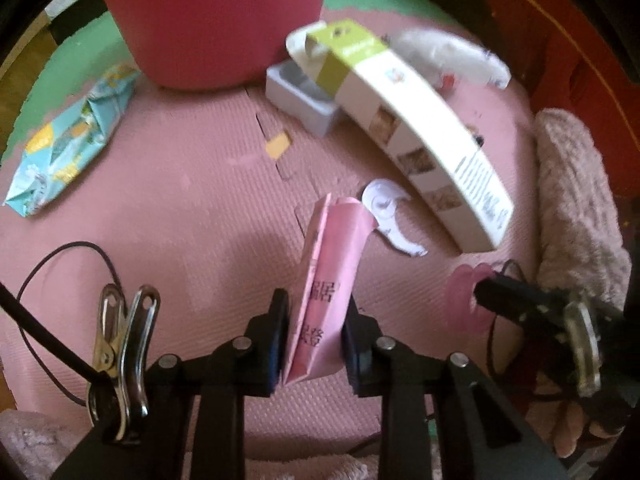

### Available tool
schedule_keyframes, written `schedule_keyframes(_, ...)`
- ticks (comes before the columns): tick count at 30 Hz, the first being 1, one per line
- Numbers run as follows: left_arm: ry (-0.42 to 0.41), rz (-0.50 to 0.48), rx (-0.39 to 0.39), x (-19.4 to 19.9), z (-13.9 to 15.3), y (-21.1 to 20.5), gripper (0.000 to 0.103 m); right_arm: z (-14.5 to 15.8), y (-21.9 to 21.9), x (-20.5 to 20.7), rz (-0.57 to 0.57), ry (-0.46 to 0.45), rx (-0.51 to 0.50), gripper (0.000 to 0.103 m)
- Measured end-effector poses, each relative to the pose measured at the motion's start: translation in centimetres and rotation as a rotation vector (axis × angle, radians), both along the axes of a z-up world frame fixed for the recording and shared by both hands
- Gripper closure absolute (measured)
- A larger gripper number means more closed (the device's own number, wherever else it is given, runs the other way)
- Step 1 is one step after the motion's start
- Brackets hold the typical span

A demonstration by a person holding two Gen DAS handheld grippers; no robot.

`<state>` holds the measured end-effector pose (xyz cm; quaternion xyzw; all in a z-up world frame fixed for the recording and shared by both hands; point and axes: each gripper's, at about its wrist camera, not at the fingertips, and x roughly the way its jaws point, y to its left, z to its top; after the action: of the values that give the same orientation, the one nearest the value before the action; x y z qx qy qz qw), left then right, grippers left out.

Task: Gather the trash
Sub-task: 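Carry the pink slip in the left tool over the bucket while the right tool carries the ring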

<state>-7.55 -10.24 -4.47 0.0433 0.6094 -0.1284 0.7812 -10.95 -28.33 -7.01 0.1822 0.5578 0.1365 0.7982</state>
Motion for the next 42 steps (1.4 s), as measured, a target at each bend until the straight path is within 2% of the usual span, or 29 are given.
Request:
schedule_keyframes(2,-0.030,0.004,-0.010,-0.1,1.3,-0.1,0.078,0.9,0.3,-0.2,0.010,-0.024,-0.014,0.094)
schedule_keyframes(3,-0.054,0.008,-0.012,-1.7,3.0,0.3,0.078,1.2,0.4,-0.3,0.015,-0.034,-0.019,0.094)
schedule_keyframes(9,-0.162,0.039,-0.058,-2.2,8.0,2.3,0.078,4.9,1.1,-0.4,0.036,-0.105,-0.029,0.094)
schedule_keyframes(19,-0.309,0.115,-0.119,0.1,16.0,3.7,0.078,12.9,1.2,2.2,0.056,-0.240,-0.017,0.094)
schedule_keyframes(24,-0.341,0.136,-0.145,2.5,18.5,4.0,0.078,16.4,1.8,4.2,0.084,-0.299,-0.015,0.094)
schedule_keyframes(33,-0.405,0.161,-0.129,7.1,21.8,4.7,0.078,20.8,3.1,7.6,0.109,-0.385,-0.017,0.094)
schedule_keyframes(42,-0.408,0.161,-0.144,11.8,21.1,4.3,0.078,23.8,4.8,11.5,0.109,-0.460,-0.044,0.094)
